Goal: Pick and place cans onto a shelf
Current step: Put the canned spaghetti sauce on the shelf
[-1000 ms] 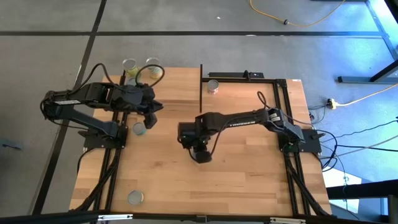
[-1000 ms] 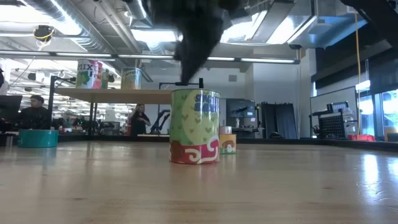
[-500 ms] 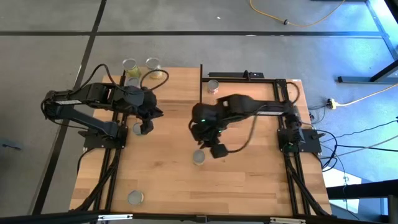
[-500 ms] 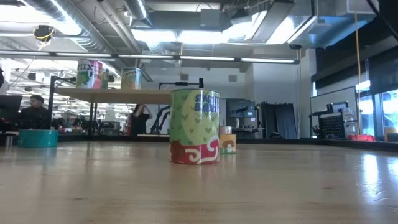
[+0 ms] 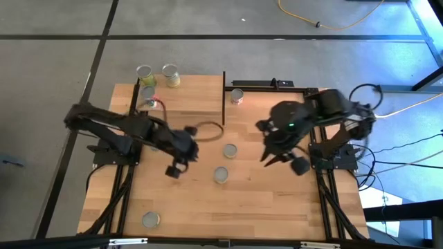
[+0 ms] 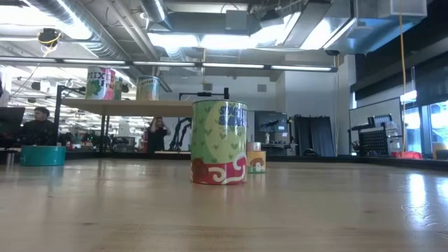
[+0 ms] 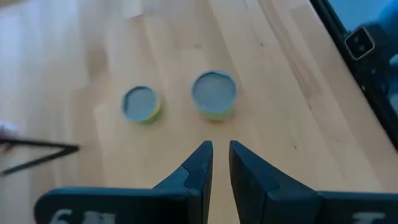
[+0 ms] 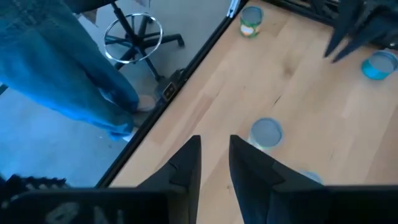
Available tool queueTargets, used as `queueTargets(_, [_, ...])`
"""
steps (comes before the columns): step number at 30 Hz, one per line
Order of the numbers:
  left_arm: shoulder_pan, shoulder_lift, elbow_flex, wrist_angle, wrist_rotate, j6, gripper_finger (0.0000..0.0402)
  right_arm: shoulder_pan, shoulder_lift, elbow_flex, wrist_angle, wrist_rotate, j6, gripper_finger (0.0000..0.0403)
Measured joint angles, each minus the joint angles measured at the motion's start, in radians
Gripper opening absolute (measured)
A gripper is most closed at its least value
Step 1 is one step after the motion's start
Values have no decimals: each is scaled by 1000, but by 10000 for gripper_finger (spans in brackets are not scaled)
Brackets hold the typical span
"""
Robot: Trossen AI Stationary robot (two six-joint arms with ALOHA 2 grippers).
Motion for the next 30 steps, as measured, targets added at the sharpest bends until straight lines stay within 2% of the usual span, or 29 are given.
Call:
queueTargets(5, [-55, 132, 0, 102, -16, 30, 47, 0, -69, 0, -82, 2, 1, 84])
queueTargets(10, [-114, 247, 0, 246, -40, 208, 47, -1, -116, -4, -86, 2, 0, 84])
queueTargets(14, [-143, 332, 0, 283, -49, 337, 47, -1, -140, -4, -86, 3, 0, 84])
queueTargets(21, [-148, 434, -1, 285, -176, 367, 47, -1, -145, -5, -85, 3, 0, 84])
queueTargets(26, [-139, 456, -1, 287, -146, 366, 47, -1, -145, -5, -84, 3, 0, 84])
queueTargets(30, [-137, 457, -1, 286, -160, 367, 47, -1, -145, -5, -84, 3, 0, 84])
